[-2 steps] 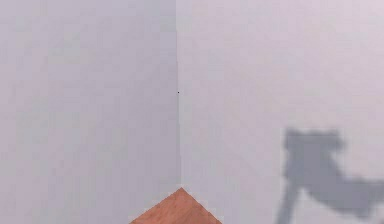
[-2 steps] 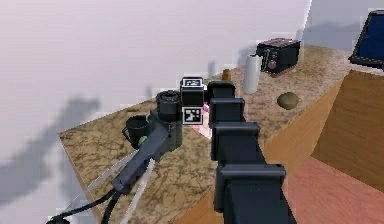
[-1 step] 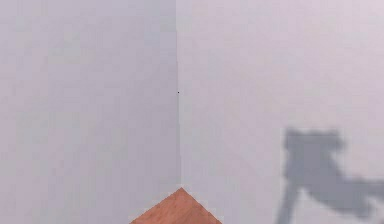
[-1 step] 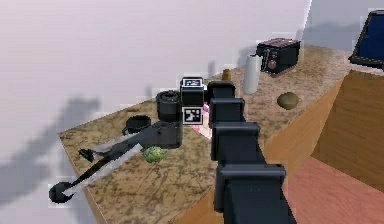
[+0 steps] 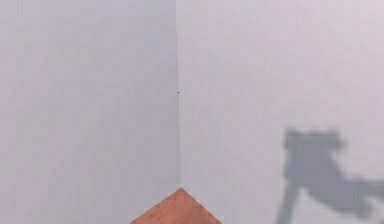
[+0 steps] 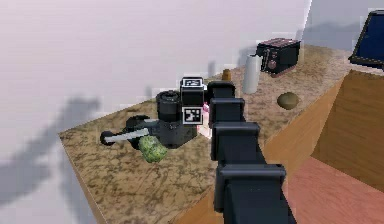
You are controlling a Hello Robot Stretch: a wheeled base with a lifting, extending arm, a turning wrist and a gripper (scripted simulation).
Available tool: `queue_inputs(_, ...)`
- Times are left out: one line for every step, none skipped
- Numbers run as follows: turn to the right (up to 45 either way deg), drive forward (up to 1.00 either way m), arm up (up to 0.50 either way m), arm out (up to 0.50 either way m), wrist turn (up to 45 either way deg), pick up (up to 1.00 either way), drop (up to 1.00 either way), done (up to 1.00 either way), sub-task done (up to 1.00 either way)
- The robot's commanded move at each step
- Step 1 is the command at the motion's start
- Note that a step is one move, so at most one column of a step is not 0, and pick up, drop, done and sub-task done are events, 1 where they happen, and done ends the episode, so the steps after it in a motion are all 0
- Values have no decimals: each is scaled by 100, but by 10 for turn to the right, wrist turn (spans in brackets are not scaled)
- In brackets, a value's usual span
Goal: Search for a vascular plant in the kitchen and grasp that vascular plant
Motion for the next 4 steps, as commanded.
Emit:
queue_inputs(0, 0, 0, 0, 210, 0, 0, 0, 0)
queue_inputs(0, 0, -8, 0, 0, 0, 0, 0, 0)
queue_inputs(0, 0, 0, 0, 0, 100, 0, 0, 0)
queue_inputs(0, 0, 8, 0, 0, 0, 0, 0, 0)
